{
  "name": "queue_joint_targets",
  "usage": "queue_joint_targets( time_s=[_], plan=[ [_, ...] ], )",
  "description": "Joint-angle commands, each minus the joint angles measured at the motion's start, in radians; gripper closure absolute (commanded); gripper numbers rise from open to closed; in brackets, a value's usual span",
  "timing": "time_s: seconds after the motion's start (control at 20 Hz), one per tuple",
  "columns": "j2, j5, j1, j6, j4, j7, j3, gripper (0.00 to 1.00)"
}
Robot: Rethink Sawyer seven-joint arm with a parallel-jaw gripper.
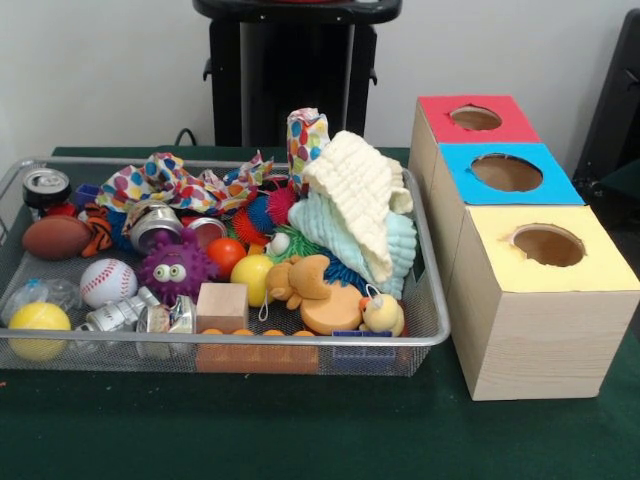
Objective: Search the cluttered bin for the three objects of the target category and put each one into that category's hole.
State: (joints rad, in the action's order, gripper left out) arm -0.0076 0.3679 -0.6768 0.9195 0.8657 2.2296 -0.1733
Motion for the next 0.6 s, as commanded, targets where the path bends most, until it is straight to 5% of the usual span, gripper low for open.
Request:
queue_joint_targets(
  time_s=[0.05,0.45,0.5,0.6],
  plan=[
    [0.050,0.053,0.004,-0.093,0.275,0.223,0.088,1.00],
    [0.054,0.084,0.021,-0.032,0.282,0.194,0.062,1.00],
    [0.054,0.088,0.023,-0.036,0.284,0.188,0.059,0.00],
    [0.056,0.091,0.022,-0.028,0.282,0.185,0.059,0.00]
  ],
)
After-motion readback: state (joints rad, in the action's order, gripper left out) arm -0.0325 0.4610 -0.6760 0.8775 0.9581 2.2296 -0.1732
